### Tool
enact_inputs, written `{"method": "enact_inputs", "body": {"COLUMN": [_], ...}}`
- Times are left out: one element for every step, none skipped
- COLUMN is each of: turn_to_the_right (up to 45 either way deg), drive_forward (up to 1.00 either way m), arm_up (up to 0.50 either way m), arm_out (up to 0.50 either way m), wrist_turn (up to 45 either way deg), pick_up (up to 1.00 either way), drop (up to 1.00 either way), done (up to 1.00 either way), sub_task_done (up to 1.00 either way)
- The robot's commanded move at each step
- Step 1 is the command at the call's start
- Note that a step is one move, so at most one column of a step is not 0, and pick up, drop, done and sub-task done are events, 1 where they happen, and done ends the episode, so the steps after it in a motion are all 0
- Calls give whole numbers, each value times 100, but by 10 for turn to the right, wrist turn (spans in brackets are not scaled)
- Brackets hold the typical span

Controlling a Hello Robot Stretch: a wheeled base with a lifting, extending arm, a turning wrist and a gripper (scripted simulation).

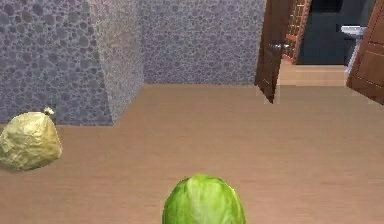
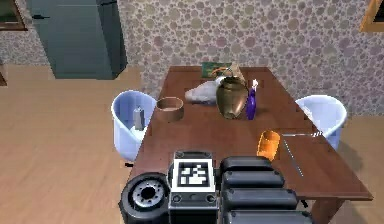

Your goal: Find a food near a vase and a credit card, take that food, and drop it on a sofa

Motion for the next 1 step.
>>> {"method": "enact_inputs", "body": {"turn_to_the_right": [240], "drive_forward": [0], "arm_up": [0], "arm_out": [0], "wrist_turn": [0], "pick_up": [0], "drop": [0], "done": [0], "sub_task_done": [0]}}
